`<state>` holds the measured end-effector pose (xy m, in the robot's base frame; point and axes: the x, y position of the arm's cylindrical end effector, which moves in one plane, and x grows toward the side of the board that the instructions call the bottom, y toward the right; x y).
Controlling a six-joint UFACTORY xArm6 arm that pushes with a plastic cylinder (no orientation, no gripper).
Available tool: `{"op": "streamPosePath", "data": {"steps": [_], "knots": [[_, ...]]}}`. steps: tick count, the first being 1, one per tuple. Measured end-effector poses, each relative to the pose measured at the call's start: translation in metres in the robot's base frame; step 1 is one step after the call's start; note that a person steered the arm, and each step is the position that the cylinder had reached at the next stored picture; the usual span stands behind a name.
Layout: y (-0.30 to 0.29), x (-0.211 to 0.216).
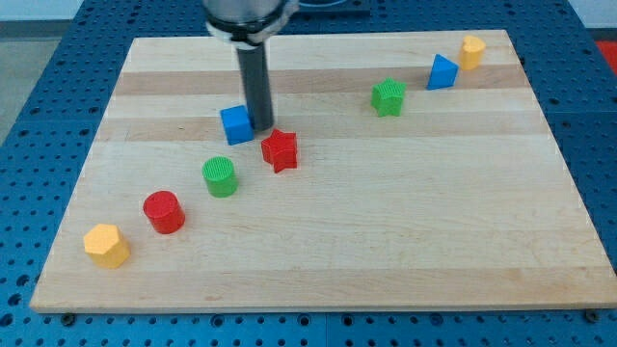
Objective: Slide the red star to the top right of the cube
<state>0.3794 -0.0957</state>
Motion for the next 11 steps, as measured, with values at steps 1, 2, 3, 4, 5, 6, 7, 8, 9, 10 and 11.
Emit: {"op": "streamPosePath", "data": {"steps": [1,2,3,4,5,6,7,8,9,10,11], "knots": [[-0.040,0.000],[-0.079,0.000],[-0.109,0.000],[-0.096,0.000],[-0.052,0.000],[-0.003,0.000],[0.044,0.000],[0.091,0.000],[0.119,0.015],[0.121,0.055],[0.112,0.071]]}}
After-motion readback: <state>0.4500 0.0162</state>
